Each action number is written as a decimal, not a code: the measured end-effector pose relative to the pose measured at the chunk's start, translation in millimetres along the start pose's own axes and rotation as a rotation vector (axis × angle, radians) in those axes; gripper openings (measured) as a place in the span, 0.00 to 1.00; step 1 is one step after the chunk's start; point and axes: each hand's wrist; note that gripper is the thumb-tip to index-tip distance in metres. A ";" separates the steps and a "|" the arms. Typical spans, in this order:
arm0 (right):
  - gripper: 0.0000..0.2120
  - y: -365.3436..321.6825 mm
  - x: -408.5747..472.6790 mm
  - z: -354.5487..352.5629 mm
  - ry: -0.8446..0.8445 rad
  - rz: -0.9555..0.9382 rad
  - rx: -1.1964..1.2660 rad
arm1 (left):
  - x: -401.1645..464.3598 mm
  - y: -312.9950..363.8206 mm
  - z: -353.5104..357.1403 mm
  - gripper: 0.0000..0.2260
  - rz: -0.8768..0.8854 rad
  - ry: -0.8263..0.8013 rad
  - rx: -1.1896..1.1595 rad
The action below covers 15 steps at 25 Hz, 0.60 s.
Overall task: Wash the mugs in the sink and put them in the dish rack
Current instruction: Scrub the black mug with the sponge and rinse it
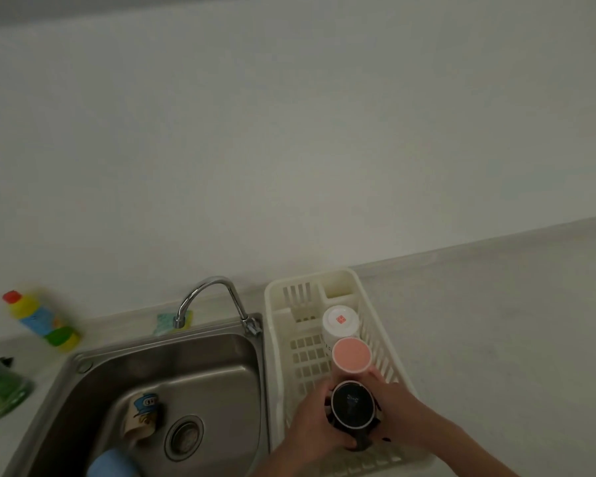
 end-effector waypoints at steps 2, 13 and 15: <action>0.42 5.0 9.6 4.4 -0.004 0.041 -0.008 | 5.7 -4.3 3.0 0.35 -0.004 0.009 0.007; 0.44 15.0 30.4 20.1 -0.102 0.233 -0.181 | 19.4 -6.2 18.3 0.39 -0.001 -0.023 0.026; 0.46 15.3 29.4 15.3 -0.118 0.228 -0.174 | 22.1 -8.4 19.8 0.40 0.017 -0.027 0.054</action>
Point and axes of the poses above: each hand's wrist, its own x-axis towards the middle knuckle, its own z-axis out of the palm, y = z × x, and after that the axes turned 15 degrees about -x, right-handed
